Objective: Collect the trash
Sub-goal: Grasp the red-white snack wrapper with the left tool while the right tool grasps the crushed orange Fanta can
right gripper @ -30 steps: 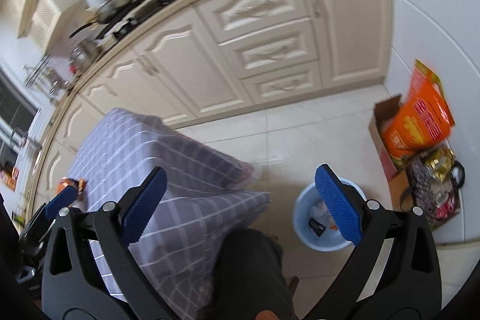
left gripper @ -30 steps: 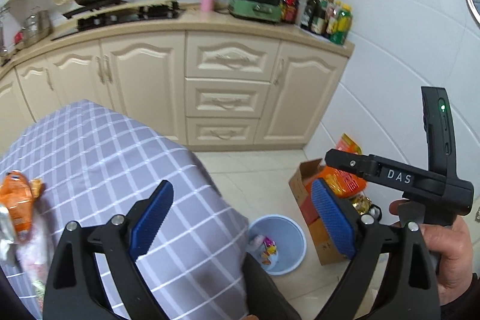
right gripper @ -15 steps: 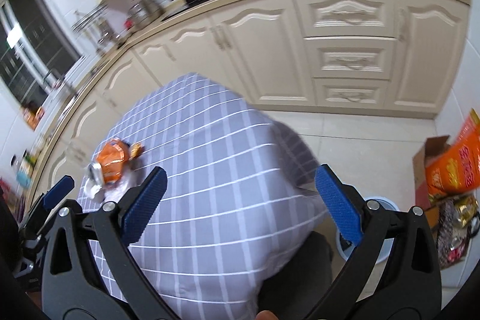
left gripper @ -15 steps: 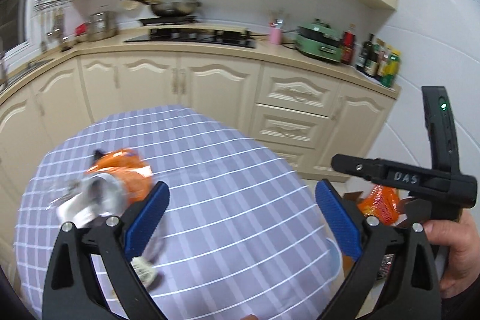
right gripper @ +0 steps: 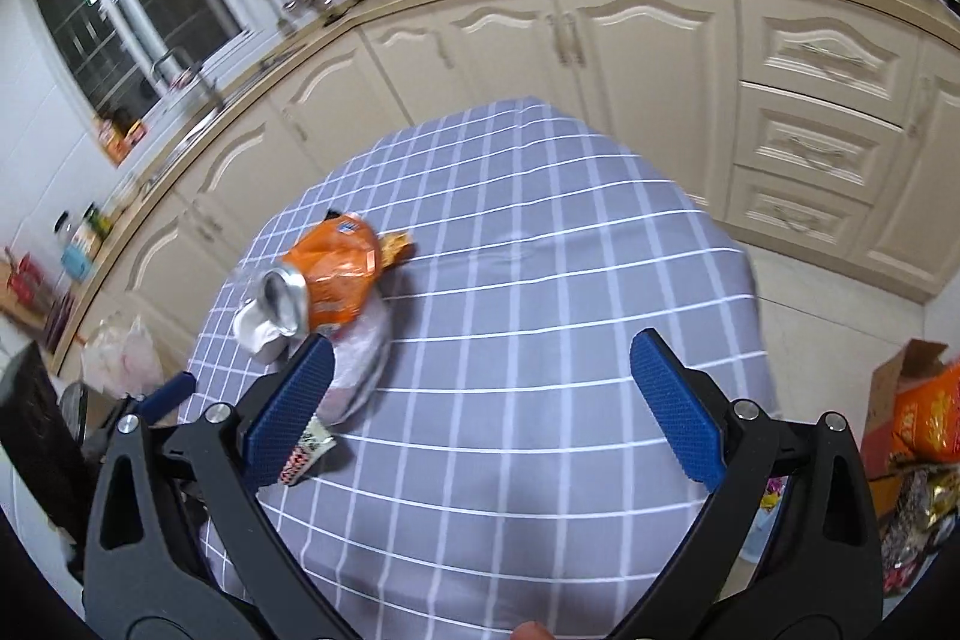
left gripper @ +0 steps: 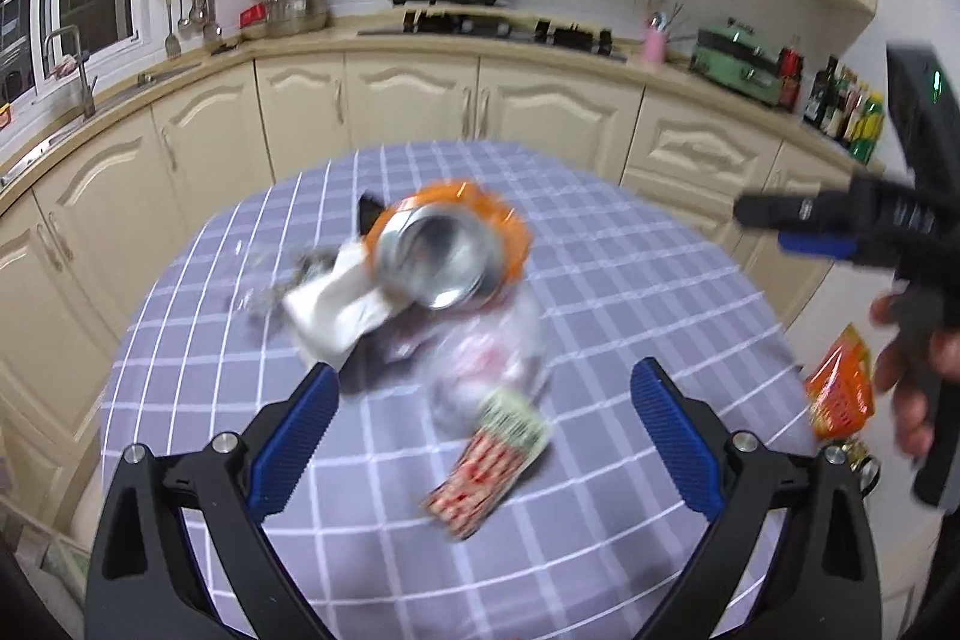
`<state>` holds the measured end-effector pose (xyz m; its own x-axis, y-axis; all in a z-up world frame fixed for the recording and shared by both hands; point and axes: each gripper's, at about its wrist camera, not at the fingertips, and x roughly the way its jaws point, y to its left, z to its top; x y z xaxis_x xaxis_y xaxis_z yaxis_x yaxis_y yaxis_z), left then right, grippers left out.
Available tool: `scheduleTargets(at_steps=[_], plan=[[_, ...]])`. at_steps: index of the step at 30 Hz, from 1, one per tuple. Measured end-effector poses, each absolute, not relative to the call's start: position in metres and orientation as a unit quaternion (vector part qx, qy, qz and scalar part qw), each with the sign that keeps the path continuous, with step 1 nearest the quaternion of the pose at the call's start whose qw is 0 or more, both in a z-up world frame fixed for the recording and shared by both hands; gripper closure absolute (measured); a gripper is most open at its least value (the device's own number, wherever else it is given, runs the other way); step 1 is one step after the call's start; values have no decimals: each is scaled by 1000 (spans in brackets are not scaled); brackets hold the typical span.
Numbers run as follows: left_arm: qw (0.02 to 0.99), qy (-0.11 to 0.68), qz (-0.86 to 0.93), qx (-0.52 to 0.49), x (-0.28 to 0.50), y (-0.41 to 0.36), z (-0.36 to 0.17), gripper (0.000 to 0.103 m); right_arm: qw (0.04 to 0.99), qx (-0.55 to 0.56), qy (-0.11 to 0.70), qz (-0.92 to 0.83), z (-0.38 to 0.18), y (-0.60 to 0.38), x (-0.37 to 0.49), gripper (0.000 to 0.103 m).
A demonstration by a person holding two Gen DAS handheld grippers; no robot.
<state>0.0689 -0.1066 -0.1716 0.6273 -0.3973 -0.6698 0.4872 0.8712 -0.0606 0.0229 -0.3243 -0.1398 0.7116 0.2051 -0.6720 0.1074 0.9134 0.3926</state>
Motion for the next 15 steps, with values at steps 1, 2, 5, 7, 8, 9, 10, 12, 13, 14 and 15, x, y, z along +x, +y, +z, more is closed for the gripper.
scheduleTargets(at_steps=[1, 2, 5, 7, 8, 9, 10, 12, 13, 14, 15], plan=[[897, 362, -244, 71, 70, -103, -179, 7, 901, 204, 382, 33, -141, -319, 27, 6], [894, 367, -245, 76, 71, -101, -185, 7, 900, 201, 384, 39, -142, -314, 30, 6], [883, 385, -249, 100, 76, -104, -206, 7, 898, 194, 391, 49, -146, -302, 39, 6], [876, 396, -253, 110, 77, -106, -217, 8, 897, 188, 396, 51, -148, -297, 44, 6], [872, 400, -259, 110, 78, -107, -221, 8, 897, 187, 397, 52, -149, -295, 46, 6], [870, 401, -264, 108, 79, -107, -223, 16, 896, 185, 400, 54, -150, -293, 49, 6], [867, 405, -271, 105, 80, -107, -225, 25, 896, 183, 401, 54, -151, -291, 50, 6], [855, 424, -283, 95, 84, -108, -232, 58, 896, 177, 404, 56, -153, -287, 54, 6], [854, 426, -283, 93, 85, -105, -234, 61, 895, 174, 406, 59, -154, -286, 56, 6], [855, 424, -284, 96, 84, -105, -234, 75, 895, 170, 407, 62, -154, -282, 59, 6], [853, 426, -286, 94, 84, -102, -234, 86, 895, 164, 409, 66, -155, -278, 62, 6]])
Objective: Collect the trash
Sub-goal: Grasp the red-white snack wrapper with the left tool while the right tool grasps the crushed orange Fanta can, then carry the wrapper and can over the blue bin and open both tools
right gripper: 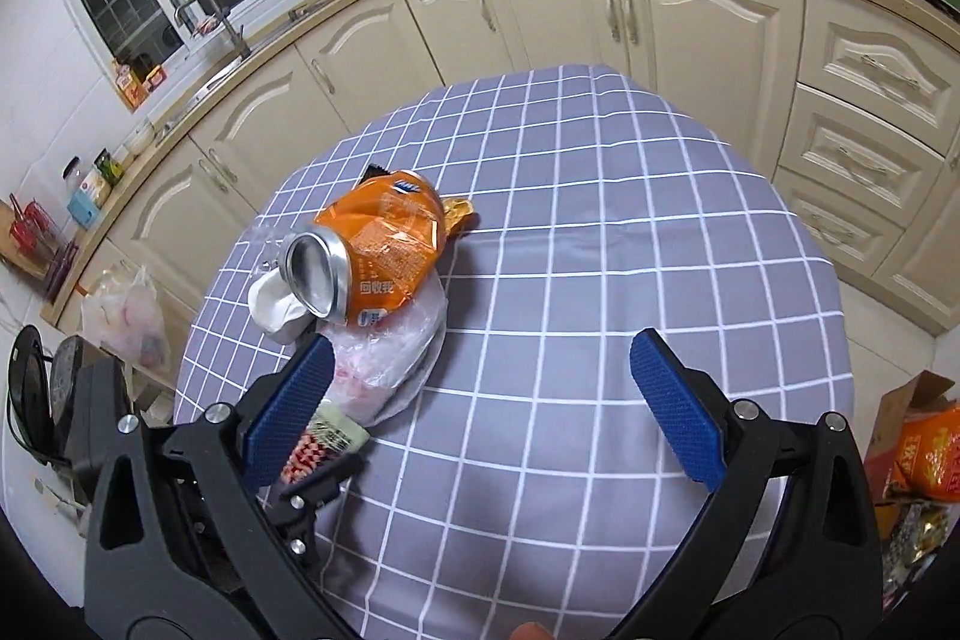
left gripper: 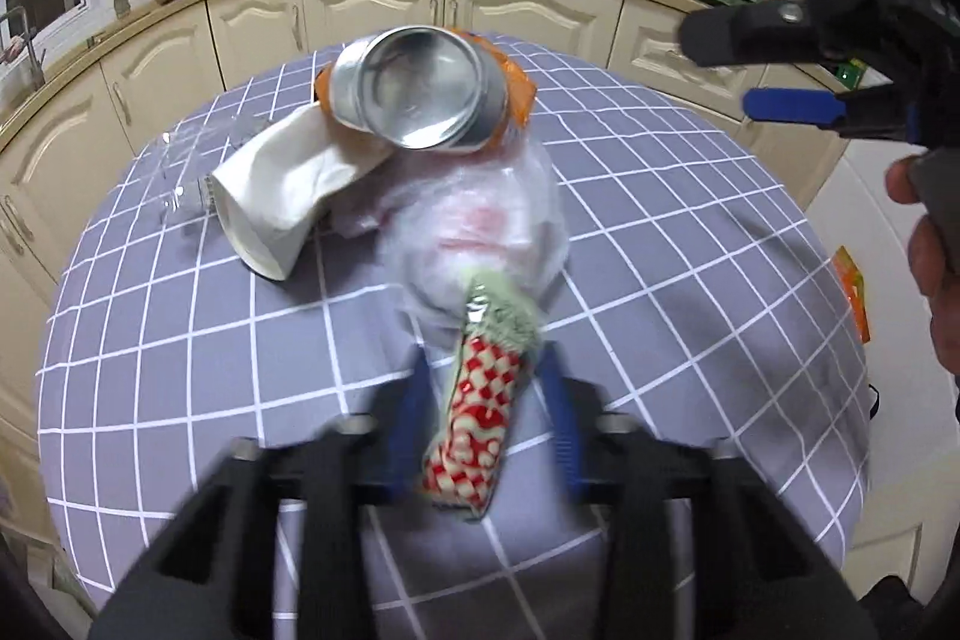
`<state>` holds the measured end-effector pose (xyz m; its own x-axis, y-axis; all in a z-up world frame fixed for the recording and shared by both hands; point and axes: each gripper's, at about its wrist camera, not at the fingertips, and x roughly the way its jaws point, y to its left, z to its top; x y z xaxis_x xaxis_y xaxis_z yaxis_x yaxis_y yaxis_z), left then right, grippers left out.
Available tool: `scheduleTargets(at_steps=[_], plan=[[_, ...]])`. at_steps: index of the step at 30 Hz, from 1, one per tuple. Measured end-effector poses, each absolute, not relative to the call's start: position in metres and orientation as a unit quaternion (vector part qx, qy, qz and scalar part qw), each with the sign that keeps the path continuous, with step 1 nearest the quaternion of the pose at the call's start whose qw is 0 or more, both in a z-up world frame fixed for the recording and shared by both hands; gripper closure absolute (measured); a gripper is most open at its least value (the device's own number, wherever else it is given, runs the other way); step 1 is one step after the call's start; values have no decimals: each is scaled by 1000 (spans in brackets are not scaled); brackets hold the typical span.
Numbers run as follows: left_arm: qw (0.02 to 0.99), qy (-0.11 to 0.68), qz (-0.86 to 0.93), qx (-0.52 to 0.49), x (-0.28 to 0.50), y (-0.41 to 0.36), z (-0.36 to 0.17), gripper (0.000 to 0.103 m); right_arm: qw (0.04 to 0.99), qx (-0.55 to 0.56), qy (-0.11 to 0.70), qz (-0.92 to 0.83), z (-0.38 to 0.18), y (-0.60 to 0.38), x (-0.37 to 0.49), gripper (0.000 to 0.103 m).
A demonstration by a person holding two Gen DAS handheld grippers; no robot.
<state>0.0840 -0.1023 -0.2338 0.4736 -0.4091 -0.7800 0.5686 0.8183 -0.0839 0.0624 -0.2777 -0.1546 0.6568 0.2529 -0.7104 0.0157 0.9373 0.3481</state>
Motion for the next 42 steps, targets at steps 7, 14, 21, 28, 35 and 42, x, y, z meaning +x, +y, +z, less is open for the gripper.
scheduleTargets(at_steps=[7, 14, 21, 28, 35, 42], plan=[[857, 431, -275, 58, 83, -75, -227, 90, 896, 107, 417, 106, -156, -236, 85, 6], [868, 432, -244, 16, 81, -42, -220, 90, 893, 63, 428, 121, -161, -205, 114, 6], [873, 430, -229, -18, 84, -21, -215, 90, 876, 90, 453, 138, -175, -214, 150, 6], [872, 433, -227, -25, 85, -17, -216, 90, 859, 135, 458, 187, -190, -230, 169, 12], [873, 431, -225, -26, 92, -23, -212, 90, 863, 135, 443, 202, -184, -237, 154, 21], [879, 420, -225, -28, 90, -31, -200, 90, 872, 170, 418, 187, -179, -257, 126, 21]])
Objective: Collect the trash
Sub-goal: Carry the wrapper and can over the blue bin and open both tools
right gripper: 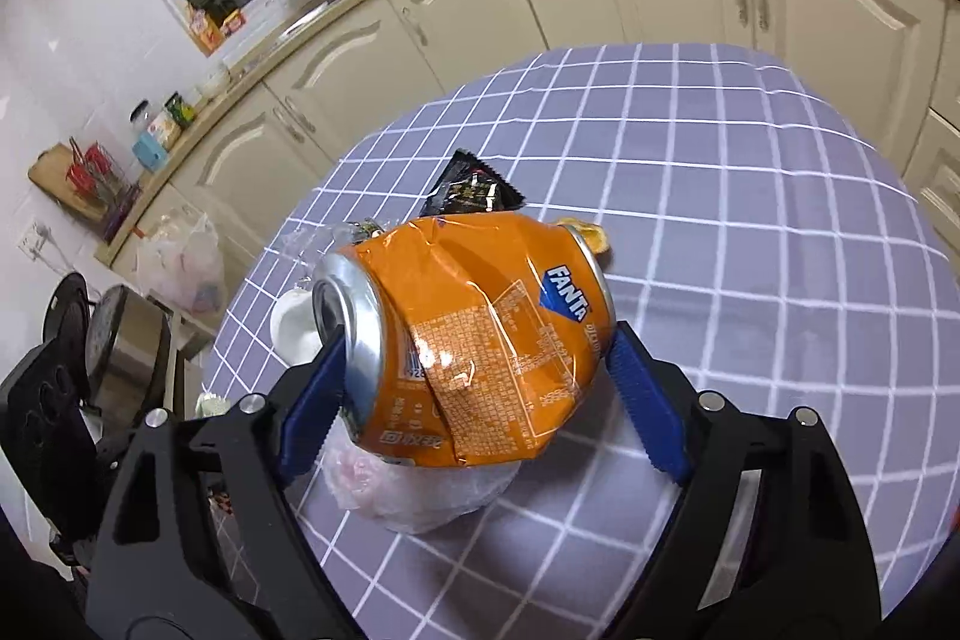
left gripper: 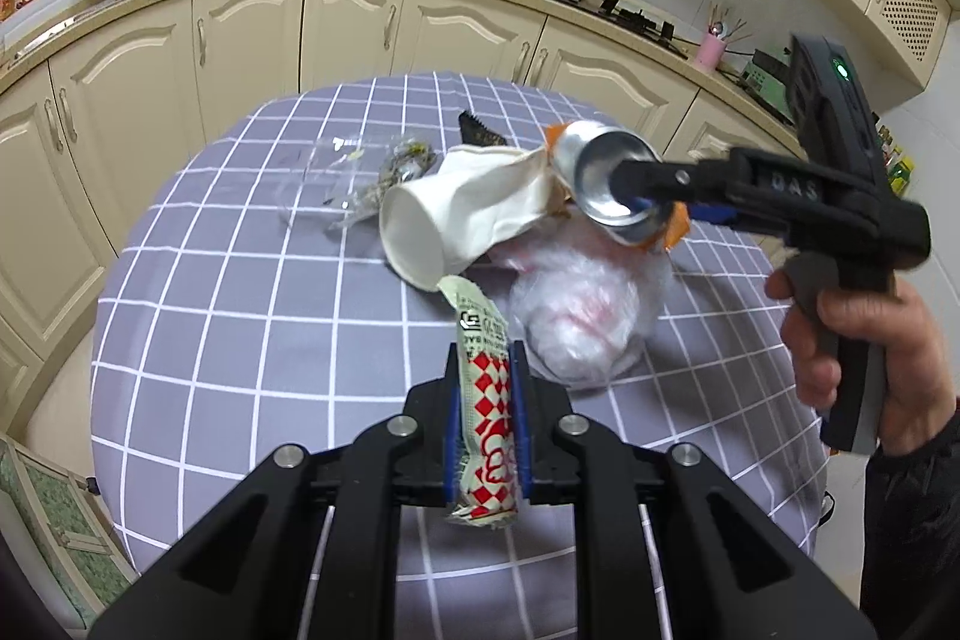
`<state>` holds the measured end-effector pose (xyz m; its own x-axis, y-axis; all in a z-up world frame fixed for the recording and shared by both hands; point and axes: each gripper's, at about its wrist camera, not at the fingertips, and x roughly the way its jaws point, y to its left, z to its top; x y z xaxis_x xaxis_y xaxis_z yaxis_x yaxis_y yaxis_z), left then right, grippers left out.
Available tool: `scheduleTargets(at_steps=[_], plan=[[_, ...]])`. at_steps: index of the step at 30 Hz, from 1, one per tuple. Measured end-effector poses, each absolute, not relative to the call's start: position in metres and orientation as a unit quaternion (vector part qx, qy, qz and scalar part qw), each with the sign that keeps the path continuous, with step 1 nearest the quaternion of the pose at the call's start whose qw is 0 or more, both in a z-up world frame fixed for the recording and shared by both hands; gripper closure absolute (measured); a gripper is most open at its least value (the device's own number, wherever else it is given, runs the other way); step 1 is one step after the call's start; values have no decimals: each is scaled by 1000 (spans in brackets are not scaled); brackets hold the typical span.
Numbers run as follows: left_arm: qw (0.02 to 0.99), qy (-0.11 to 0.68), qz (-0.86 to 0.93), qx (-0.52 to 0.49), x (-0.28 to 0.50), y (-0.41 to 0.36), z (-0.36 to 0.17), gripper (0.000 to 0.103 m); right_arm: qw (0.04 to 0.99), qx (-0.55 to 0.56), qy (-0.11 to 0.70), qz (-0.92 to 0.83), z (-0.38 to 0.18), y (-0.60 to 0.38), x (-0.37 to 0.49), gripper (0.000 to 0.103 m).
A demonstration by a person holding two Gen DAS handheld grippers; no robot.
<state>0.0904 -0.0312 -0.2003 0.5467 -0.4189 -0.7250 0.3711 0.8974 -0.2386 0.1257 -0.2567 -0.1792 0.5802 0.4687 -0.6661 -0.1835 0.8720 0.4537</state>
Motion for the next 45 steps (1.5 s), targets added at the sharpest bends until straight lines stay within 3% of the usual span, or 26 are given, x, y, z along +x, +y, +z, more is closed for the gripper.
scheduleTargets(at_steps=[15, 29, 39, 45], plan=[[888, 375, -264, -7, 78, -85, -158, 90, 888, 262, 349, 146, -149, -344, 53, 21], [847, 349, -399, 48, 44, -248, -138, 90, 888, 350, 299, -31, -165, -497, -83, 21], [763, 388, -501, 125, -21, -404, -189, 90, 817, 450, 299, -199, -242, -607, -203, 21], [706, 435, -524, 191, -54, -480, -254, 89, 764, 517, 315, -222, -302, -631, -229, 20]])
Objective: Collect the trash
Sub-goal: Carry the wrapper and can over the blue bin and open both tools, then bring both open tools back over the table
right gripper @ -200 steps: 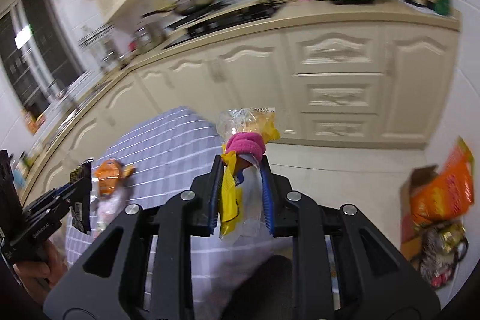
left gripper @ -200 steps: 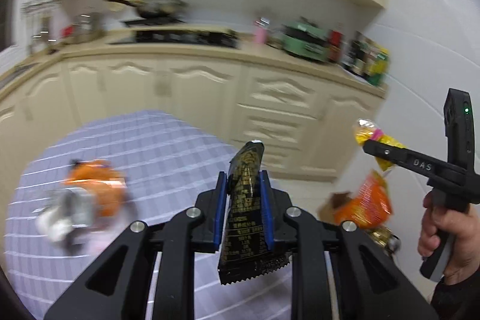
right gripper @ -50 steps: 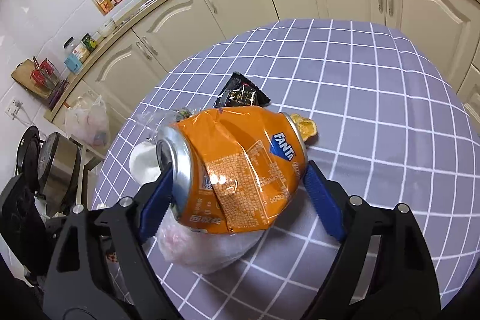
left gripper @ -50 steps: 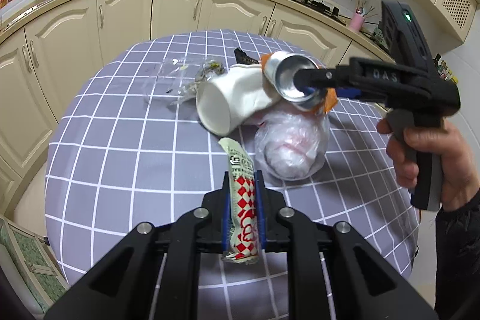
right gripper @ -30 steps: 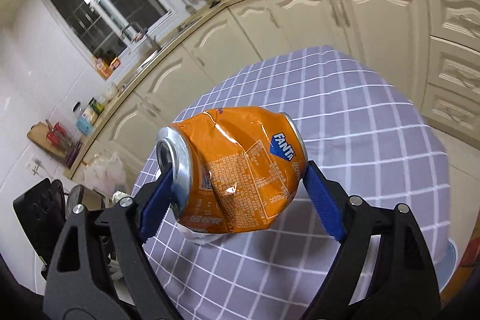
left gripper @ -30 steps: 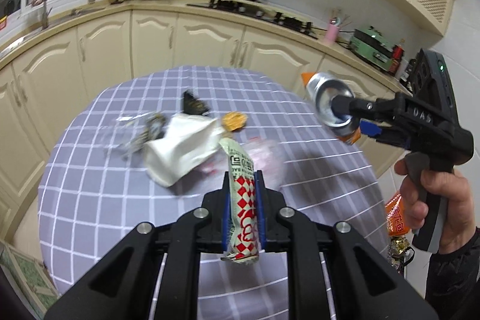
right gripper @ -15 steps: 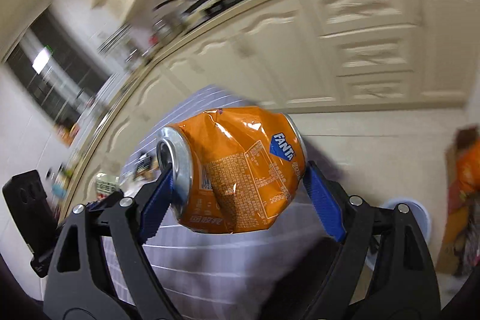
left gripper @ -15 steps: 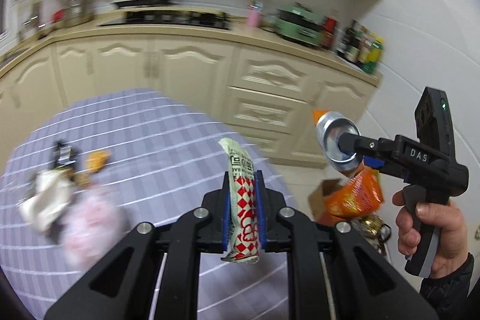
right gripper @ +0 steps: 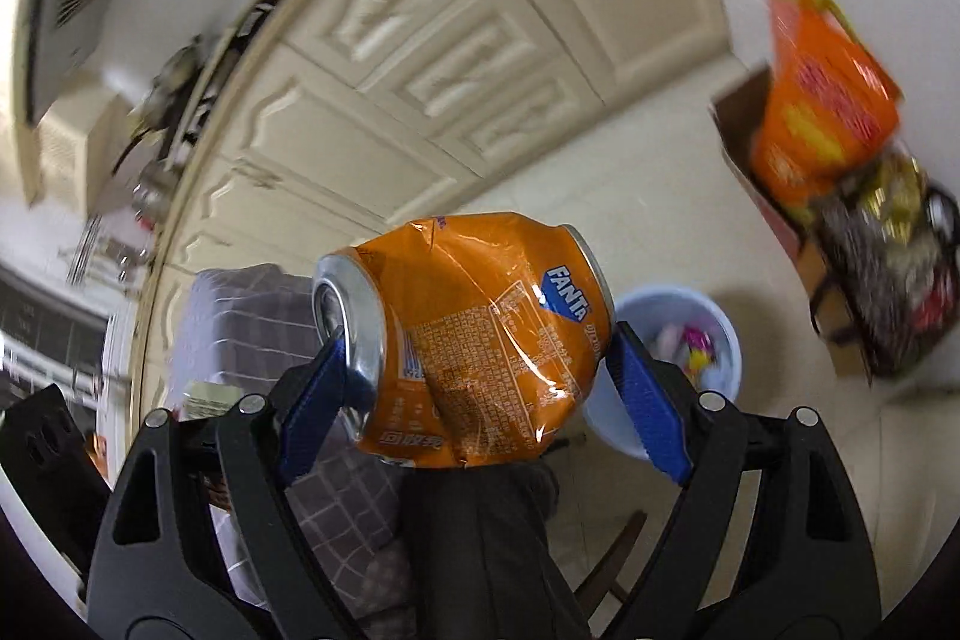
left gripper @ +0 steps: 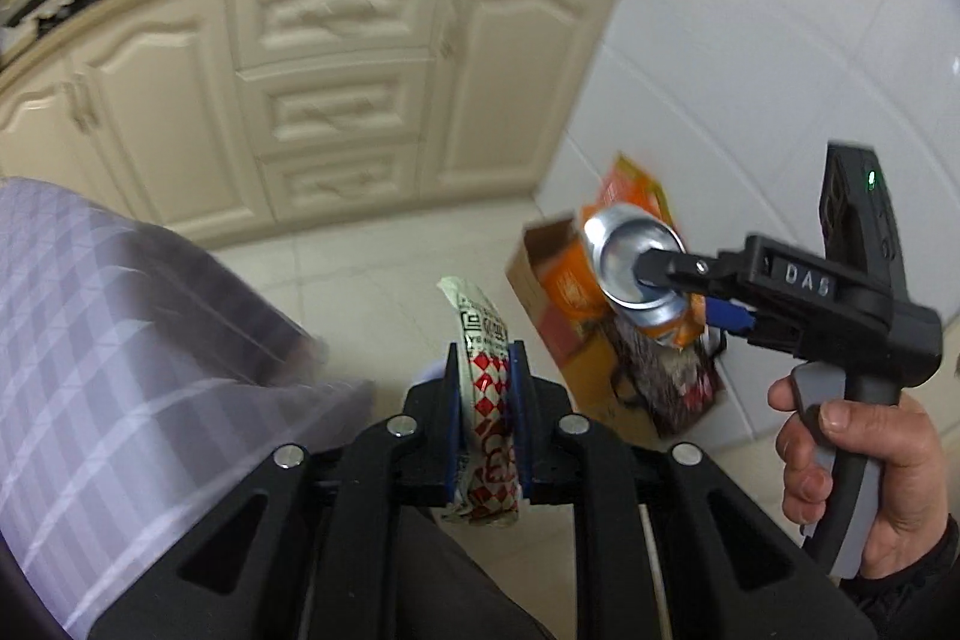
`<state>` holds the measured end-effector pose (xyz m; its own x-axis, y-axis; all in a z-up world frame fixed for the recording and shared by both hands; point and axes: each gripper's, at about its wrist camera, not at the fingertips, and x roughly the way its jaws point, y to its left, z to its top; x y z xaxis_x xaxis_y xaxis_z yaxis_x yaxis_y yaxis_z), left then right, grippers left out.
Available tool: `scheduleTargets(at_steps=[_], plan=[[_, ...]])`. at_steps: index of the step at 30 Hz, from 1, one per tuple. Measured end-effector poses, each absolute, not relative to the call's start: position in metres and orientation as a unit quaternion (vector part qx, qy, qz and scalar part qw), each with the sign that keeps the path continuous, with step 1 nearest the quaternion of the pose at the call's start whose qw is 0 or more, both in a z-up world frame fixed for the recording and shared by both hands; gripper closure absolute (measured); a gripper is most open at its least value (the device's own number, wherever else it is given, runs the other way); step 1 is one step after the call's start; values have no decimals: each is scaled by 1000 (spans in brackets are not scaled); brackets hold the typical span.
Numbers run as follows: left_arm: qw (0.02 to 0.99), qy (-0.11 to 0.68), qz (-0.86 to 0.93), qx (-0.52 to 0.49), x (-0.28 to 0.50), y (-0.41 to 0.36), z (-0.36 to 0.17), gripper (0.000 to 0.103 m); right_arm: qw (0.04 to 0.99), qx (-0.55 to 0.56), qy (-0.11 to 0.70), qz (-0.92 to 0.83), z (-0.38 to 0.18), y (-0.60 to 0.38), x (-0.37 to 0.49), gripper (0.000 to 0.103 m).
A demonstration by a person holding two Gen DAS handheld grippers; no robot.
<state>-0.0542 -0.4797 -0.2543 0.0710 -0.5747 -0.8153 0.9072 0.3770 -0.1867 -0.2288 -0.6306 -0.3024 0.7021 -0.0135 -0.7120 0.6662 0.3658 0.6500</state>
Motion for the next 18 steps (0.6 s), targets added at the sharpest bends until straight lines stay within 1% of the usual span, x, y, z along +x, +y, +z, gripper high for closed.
scheduleTargets(at_steps=[5, 11, 12, 13, 14, 15, 16, 18], plan=[[684, 473, -509, 222, -60, -513, -305, 89, 726, 559, 327, -230, -347, -639, -234, 20], [657, 508, -500, 245, -57, -549, -347, 88, 691, 594, 343, -227, -391, -647, -222, 20], [654, 512, -500, 244, -55, -551, -351, 83, 685, 601, 343, -227, -397, -648, -221, 20], [651, 518, -497, 247, -54, -555, -357, 73, 674, 611, 346, -230, -407, -650, -219, 18], [649, 523, -493, 250, -50, -557, -361, 39, 668, 614, 348, -235, -412, -651, -219, 13], [654, 525, -485, 250, -48, -558, -362, 18, 661, 620, 348, -240, -417, -651, -220, 9], [664, 519, -481, 243, -44, -556, -359, 16, 658, 624, 347, -240, -419, -651, -220, 6], [665, 516, -485, 237, -42, -555, -353, 16, 655, 627, 347, -241, -422, -649, -222, 6]])
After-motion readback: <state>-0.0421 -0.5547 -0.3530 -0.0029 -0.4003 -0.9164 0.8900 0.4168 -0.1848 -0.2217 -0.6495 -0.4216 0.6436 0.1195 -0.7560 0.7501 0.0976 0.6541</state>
